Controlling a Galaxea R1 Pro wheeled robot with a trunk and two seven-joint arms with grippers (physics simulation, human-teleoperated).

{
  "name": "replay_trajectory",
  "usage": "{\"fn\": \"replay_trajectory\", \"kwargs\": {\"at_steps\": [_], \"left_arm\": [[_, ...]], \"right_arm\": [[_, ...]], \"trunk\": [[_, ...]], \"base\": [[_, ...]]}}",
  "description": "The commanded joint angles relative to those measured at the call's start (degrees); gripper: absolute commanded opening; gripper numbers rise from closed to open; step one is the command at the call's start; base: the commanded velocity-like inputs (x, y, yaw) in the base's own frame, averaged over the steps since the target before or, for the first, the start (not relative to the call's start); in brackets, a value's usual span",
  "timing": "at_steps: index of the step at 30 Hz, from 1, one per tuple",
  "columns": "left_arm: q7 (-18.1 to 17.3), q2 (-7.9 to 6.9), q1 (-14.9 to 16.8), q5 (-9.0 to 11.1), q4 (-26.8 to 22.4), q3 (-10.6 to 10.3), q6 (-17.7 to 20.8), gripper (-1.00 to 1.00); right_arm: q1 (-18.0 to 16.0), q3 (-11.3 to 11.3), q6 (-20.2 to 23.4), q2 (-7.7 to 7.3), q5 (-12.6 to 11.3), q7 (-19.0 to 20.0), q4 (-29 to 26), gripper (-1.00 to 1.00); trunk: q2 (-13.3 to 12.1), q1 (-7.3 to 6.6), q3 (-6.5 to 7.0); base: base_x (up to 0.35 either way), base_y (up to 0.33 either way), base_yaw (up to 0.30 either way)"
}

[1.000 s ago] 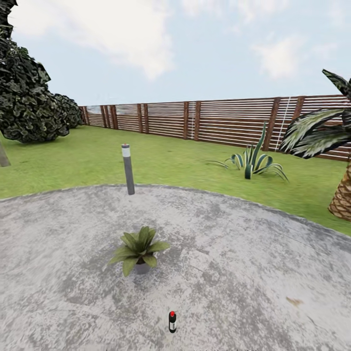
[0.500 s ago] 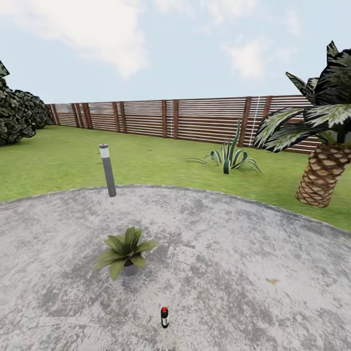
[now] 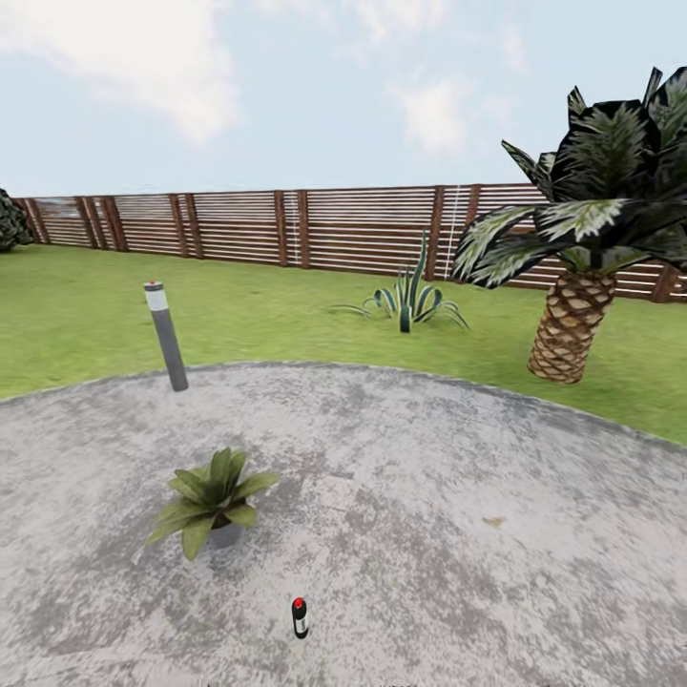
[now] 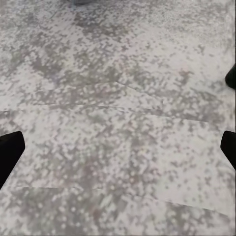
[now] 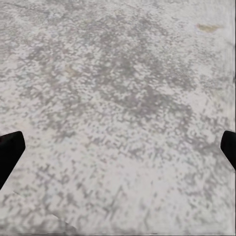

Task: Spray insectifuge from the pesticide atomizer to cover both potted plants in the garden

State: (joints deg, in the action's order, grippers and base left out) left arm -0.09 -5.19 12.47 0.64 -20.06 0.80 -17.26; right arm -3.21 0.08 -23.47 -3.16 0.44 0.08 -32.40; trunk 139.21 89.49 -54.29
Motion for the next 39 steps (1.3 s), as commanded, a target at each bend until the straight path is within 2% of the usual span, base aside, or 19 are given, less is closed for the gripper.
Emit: {"fn": "replay_trajectory", "kwargs": {"at_steps": [1,20,34,39], "left_arm": [[-0.01,0.00,0.01,0.06,0.02,0.07,-0.16,1.00],[0.00,0.00,0.01,0.03,0.02,0.07,-0.14,1.00],[0.00,0.02,0.01,-0.03,0.02,0.00,-0.14,1.00],[0.00,0.08,-0.05,0.10,0.00,0.01,-0.27,1.00]], "right_arm": [[-0.04,0.01,-0.18,0.00,0.03,0.01,0.05,1.00],[-0.04,0.01,-0.18,0.04,-0.04,-0.07,-0.20,1.00],[-0.04,0.05,-0.18,0.17,0.09,0.02,0.03,1.00],[-0.04,-0.08,-0.32,0.64,0.09,-0.12,-0.18,1.00]], "trunk": [[0.02,-0.01,-0.10],[0.02,-0.01,-1.16],[0.02,-0.01,-1.27],[0.02,-0.01,-1.27]], "base": [[0.000,0.000,-0.274],[0.000,0.000,-0.248],[0.000,0.000,-0.021],[0.000,0.000,0.000]]}}
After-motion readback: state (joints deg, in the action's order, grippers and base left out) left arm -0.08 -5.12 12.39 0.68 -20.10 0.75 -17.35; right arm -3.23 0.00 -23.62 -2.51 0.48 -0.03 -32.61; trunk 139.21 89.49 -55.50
